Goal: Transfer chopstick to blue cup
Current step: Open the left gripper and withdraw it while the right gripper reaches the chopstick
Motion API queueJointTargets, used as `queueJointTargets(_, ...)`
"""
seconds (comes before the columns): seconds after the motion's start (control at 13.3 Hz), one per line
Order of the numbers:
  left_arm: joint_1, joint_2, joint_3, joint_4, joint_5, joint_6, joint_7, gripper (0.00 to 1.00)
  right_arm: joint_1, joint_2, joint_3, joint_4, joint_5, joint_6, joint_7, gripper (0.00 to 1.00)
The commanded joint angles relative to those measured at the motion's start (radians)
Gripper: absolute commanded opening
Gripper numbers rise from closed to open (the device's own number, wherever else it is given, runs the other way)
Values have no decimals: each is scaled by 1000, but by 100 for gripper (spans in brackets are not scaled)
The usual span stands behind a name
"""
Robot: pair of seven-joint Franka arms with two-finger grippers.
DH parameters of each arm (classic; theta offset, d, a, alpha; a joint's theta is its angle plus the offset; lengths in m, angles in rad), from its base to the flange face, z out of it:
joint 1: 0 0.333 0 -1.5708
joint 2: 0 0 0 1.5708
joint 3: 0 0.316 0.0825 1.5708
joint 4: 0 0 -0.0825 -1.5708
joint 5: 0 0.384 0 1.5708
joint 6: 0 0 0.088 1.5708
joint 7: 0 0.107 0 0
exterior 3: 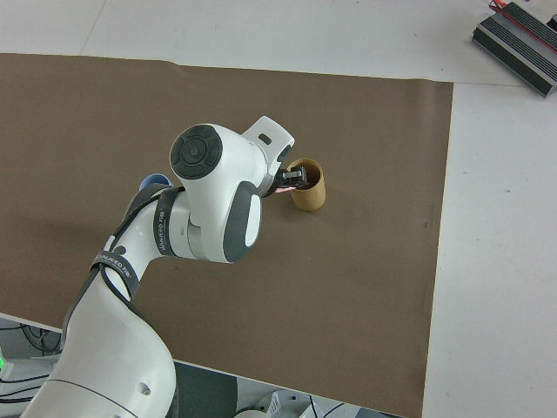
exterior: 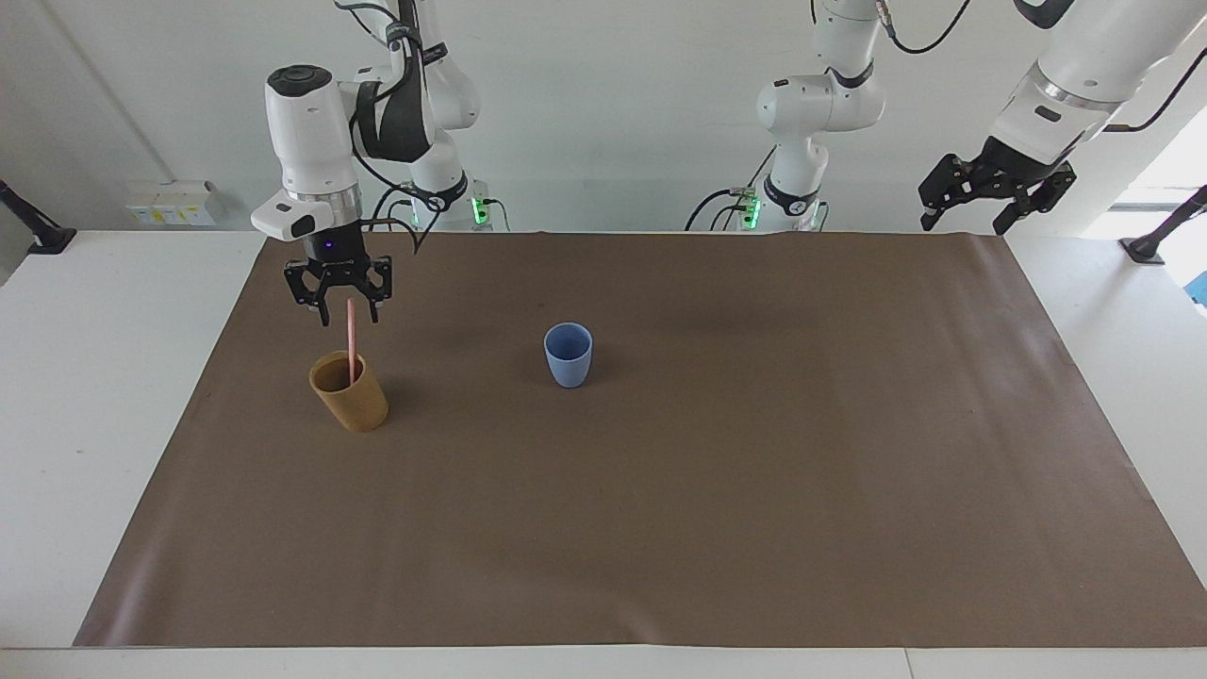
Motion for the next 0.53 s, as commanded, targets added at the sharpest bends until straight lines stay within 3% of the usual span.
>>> queueJointTargets(0.0,5,-43,-3,-11,14,-6,2,100,-16,-22,4,-26,-9,22,-73,48)
queueJointTargets(0.08,4,-43,-3,-11,14,-2,3,100,-16,-20,4,-25,-10,22,-81,42)
queueJointTargets(0.45,4,-53,-3,-26,12,-7,-1,100,-16,-23,4,-25,-13,0,-117,40)
